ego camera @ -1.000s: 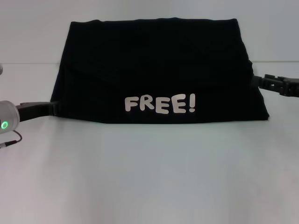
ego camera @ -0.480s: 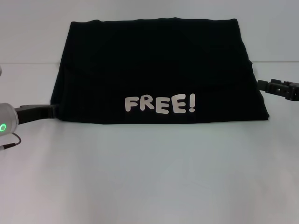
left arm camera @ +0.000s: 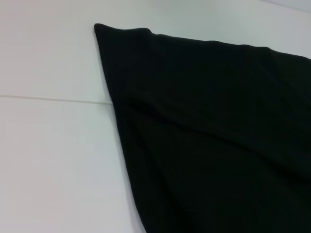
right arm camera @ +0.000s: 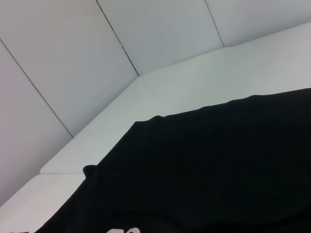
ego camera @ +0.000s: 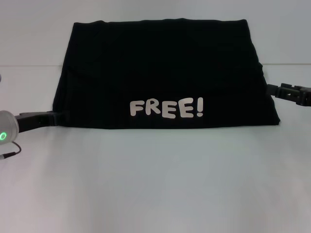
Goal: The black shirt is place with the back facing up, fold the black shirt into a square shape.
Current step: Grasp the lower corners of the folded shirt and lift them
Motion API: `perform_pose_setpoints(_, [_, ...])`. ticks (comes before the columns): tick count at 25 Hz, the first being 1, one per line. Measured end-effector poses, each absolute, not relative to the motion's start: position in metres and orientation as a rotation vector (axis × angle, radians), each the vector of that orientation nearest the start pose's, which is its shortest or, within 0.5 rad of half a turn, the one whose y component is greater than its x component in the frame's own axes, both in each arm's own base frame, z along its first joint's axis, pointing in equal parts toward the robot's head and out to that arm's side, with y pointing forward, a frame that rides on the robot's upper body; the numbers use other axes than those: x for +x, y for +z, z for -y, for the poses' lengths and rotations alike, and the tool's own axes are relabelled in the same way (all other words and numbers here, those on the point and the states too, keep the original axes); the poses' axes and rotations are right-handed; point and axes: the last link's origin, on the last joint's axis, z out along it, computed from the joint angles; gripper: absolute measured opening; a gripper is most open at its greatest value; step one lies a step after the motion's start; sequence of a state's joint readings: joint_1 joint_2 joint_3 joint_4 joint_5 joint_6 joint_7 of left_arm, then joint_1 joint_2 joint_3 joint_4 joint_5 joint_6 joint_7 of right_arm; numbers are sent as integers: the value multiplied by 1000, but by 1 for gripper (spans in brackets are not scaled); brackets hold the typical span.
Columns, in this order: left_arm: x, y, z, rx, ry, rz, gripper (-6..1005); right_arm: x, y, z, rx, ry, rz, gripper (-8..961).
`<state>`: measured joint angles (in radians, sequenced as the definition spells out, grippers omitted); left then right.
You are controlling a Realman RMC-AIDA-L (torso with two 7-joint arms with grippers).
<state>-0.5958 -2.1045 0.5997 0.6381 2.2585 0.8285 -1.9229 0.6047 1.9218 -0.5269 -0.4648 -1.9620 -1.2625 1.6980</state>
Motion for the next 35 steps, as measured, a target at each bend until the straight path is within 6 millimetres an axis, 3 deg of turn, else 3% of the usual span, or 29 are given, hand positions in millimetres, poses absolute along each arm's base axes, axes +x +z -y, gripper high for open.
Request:
perform_pose_setpoints(7, [-332, 11, -392, -2012, -293, 1253, 581, 309, 61, -387, -2220, 725, -1157, 716])
perform_pose_setpoints(21, [-329, 11, -395, -2032, -267, 1222, 577, 309, 61, -387, -2220, 728, -1156, 715])
perform_pose_setpoints(32, [-329, 11, -397, -2044, -239, 1207, 134, 308, 62, -387, -2222, 733, -1155, 712])
perform_pose_setpoints(35, [-328, 11, -398, -2047, -232, 1202, 52, 309, 62, -386, -2225, 721, -1162, 711])
